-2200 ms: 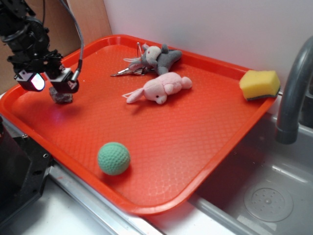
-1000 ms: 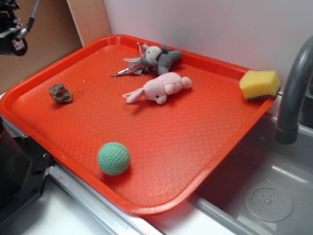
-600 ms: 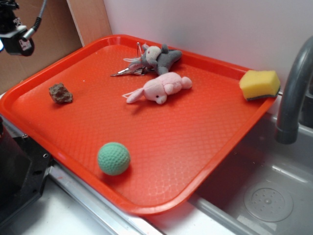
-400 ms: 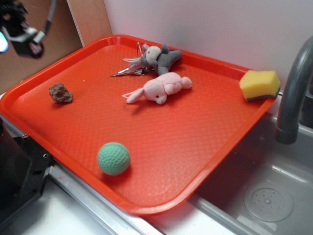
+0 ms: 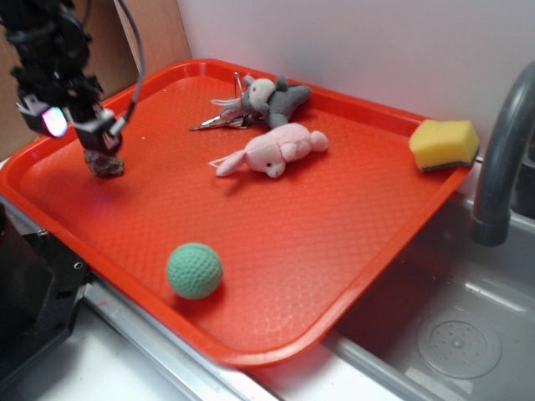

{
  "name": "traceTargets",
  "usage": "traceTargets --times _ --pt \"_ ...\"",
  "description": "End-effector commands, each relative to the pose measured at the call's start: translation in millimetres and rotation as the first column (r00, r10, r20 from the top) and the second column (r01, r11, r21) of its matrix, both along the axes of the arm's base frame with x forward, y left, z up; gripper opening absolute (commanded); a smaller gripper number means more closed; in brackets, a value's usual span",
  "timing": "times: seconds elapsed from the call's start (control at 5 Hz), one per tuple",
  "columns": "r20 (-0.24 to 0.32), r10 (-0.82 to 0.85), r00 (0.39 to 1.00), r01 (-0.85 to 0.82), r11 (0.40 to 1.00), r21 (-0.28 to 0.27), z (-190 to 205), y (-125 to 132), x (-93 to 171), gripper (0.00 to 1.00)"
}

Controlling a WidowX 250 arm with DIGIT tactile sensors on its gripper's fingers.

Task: Grab the rock.

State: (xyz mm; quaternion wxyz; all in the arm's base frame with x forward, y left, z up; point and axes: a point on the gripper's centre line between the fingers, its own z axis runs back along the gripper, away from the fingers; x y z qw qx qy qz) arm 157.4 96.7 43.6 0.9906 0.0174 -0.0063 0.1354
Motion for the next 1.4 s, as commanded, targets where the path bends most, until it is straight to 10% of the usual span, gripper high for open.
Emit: traceTargets --times 0.0,0.6,0.8,1.0,1.2 --pt "-0.034 -0.039 0.999 0.038 0.999 -0.004 -27.5 -0.6 -6.0 0.00" --pt "0.128 -0.081 0.988 0.072 0.994 0.079 102.5 -24.8 7.9 0.00" --pt "0.119 -0.104 0.987 0.097 0.993 0.065 116.8 -28.2 10.1 0.15" --pt "0.066 -0.069 0.995 0.065 0.996 0.062 91.1 -12.5 -1.6 1.00" --pt "0.091 -0.087 0.992 0.085 0.996 0.035 69.4 0.4 -7.4 1.00"
